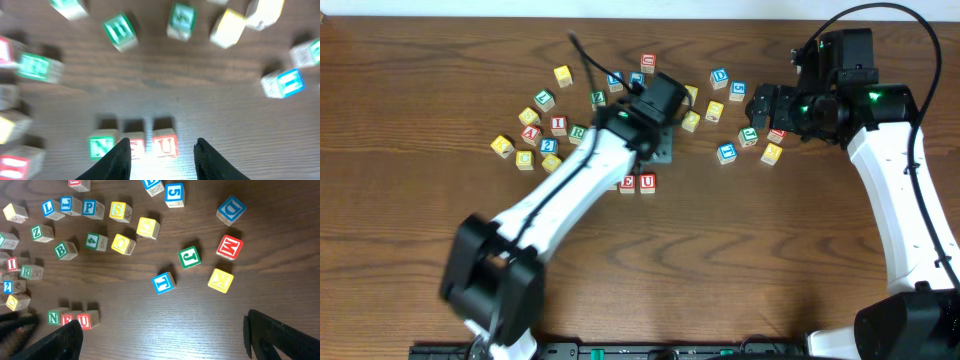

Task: Spell out NEURIPS
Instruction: 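Set the U block right of the E block and open the left gripper, then lift the left gripper and move it over the green R block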

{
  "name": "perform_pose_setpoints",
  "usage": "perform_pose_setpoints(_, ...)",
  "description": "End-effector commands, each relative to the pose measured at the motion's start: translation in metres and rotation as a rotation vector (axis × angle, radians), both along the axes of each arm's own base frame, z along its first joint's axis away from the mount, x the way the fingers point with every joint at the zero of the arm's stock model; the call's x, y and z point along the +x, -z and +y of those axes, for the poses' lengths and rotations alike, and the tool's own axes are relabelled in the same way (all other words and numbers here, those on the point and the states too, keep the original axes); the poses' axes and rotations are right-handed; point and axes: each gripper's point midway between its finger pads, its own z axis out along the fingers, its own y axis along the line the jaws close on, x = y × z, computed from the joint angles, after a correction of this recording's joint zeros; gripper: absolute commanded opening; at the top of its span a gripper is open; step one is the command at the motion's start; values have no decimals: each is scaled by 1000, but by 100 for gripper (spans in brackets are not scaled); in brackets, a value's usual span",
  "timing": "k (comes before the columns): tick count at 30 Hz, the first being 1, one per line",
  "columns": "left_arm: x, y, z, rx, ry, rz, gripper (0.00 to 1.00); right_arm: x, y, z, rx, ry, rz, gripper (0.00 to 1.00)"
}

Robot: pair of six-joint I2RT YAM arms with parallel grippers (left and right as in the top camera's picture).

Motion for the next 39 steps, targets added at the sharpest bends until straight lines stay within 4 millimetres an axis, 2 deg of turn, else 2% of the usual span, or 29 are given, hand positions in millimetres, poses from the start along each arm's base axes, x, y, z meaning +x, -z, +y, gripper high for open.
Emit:
perform_pose_setpoints(1,9,-50,21,-23,-1,-107,40,3,-6,2,5,3,-15,99)
perform_pose_setpoints(4,8,-69,39,-34,-35,-134,40,3,-6,2,5,3,-15,99)
perform_pose_setpoints(8,7,-84,68,-24,-75,-146,40,3,-6,2,5,3,-15,99)
perform_pose_setpoints(15,5,-81,115,15,-160,-99,40,3,-6,2,5,3,-15,99)
perform_pose_setpoints(20,7,-79,135,27,-208,-82,40,3,-6,2,5,3,-15,99)
perform_pose_setpoints(24,8,-78,143,30,-226,-77,40,3,-6,2,5,3,-15,99)
perform_pose_setpoints(39,7,-76,143,32,-227,-71,40,3,-6,2,5,3,-15,99)
